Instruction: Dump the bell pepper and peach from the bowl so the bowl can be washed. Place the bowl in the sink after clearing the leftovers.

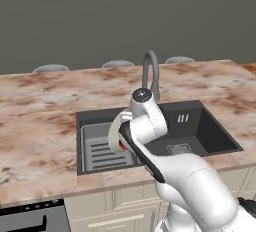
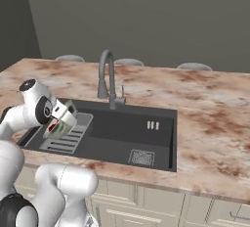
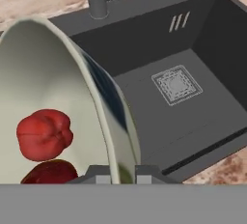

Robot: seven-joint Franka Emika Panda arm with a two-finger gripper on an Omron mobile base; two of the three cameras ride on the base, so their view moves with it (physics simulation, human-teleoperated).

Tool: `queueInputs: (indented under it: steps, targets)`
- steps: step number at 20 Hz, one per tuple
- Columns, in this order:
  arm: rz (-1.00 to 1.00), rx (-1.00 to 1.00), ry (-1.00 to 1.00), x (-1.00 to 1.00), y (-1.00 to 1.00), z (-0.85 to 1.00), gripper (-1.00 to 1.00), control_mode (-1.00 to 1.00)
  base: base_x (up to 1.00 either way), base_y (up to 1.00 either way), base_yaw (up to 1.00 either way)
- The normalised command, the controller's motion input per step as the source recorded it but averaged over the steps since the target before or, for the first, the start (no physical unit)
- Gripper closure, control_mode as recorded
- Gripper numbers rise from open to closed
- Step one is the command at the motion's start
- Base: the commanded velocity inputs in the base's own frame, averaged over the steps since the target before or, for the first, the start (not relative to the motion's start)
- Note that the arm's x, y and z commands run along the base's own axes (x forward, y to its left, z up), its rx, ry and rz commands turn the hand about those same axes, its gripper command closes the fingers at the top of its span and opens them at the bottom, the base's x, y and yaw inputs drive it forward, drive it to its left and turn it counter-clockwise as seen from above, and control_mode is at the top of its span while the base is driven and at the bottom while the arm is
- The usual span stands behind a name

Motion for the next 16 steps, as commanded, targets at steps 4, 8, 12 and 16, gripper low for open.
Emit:
queueInputs:
  steps: [4,8,12,16]
  targets:
    - [0.00,-0.23,0.00,0.38,0.45,-0.33,1.00,-1.00,0.00,0.00,0.00]
    - [0.00,-0.18,0.00,0.44,0.43,-0.14,1.00,-1.00,0.00,0.00,0.00]
    - [-0.03,-0.13,0.00,0.53,0.34,-0.04,1.00,-1.00,0.00,0.00,0.00]
    - [-0.04,-0.09,0.00,0.51,0.16,0.00,1.00,-1.00,0.00,0.00,0.00]
